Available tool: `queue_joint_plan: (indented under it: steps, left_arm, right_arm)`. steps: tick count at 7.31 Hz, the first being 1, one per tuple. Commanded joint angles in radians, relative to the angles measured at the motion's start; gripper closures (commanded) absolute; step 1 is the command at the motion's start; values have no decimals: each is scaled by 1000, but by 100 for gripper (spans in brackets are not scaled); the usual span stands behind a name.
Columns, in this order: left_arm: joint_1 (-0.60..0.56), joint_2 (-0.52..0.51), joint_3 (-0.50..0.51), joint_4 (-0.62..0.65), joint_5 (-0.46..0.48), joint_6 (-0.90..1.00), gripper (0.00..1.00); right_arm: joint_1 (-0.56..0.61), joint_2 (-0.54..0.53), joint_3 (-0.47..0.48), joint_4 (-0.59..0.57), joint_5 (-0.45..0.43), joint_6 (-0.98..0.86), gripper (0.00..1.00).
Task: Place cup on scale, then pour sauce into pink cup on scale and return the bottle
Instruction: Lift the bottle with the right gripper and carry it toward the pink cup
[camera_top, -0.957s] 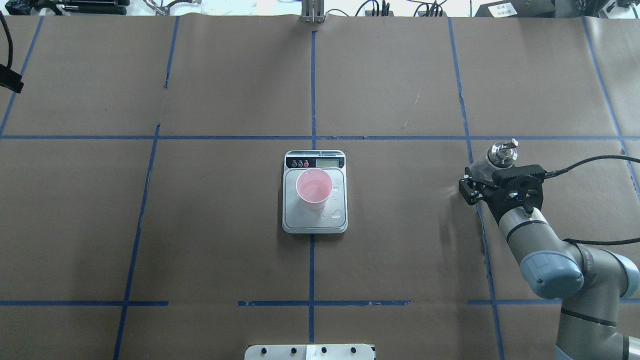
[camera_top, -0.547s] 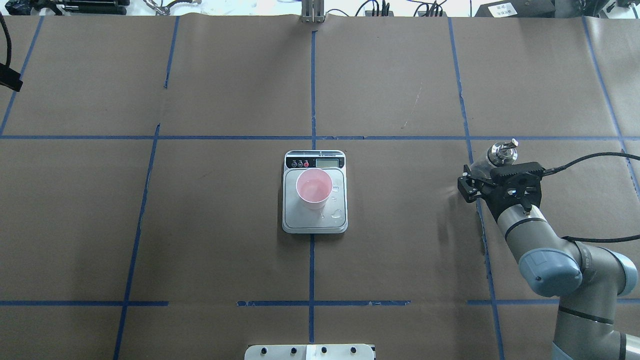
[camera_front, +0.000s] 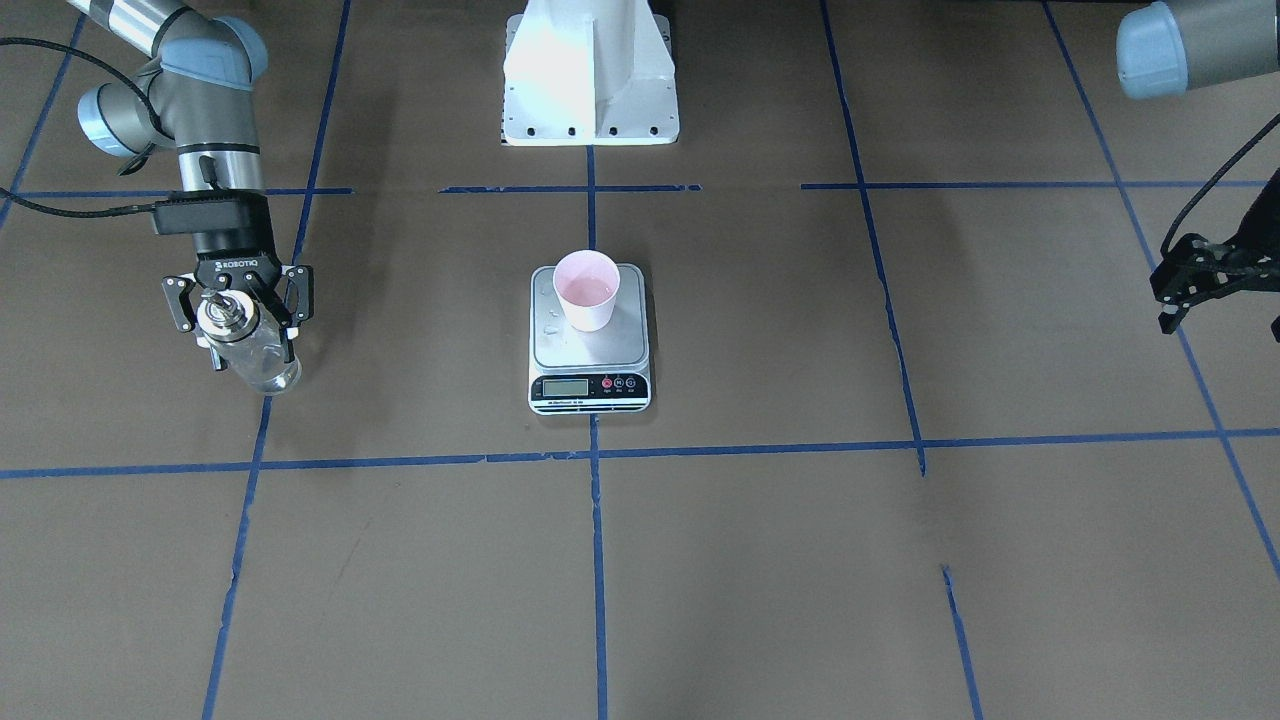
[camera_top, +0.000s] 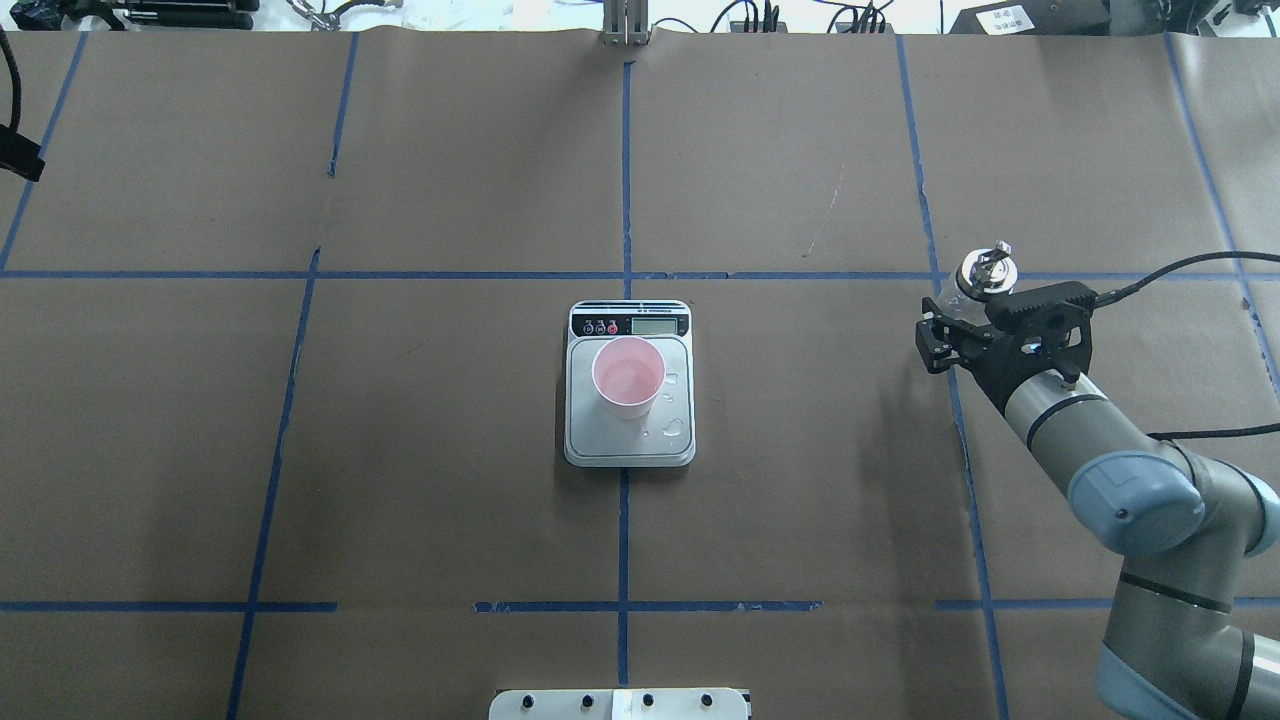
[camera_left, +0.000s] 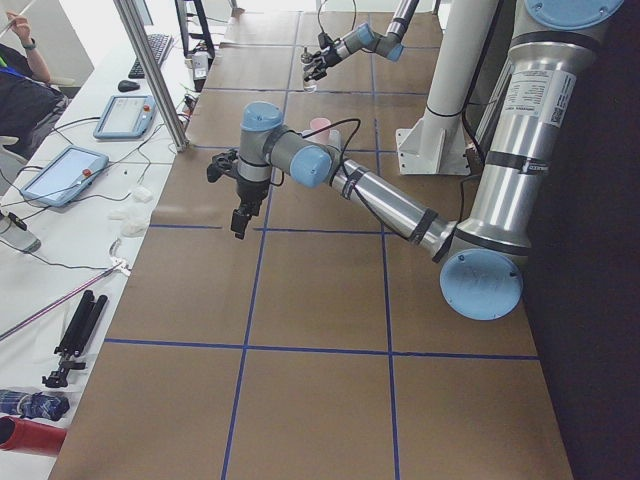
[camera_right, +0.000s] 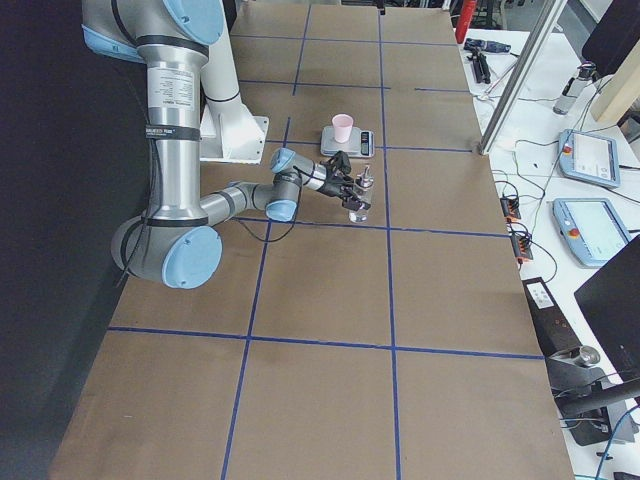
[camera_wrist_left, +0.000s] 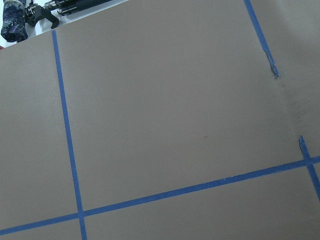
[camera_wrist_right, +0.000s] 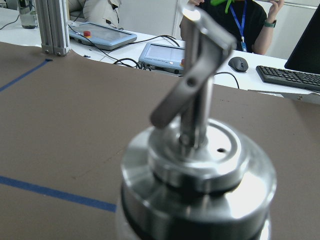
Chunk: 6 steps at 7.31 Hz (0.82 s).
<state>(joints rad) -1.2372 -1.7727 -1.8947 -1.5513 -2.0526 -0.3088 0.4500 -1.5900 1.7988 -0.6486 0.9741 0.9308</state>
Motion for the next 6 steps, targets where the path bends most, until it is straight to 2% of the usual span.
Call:
queue_joint_plan:
  steps: [1, 3, 4, 5, 6]
  left_arm:
    - [-8, -1, -1, 2, -1, 0, 0]
    - [-12, -1, -3, 2, -1, 2, 0]
    - [-12, -2, -4, 4, -1, 5, 0]
    - [-13, -1, -3, 2, -1, 10, 0]
    - [-21, 1, -4, 2, -4, 11, 0]
  right_arm:
    - [56, 16, 57, -32, 57, -114, 100]
    - [56, 42, 282, -304, 84, -170, 100]
    - [56, 98, 284, -374, 78, -174, 100]
    - [33, 145, 248, -434, 51, -175, 100]
    - [-12, 238, 199, -510, -66, -185, 100]
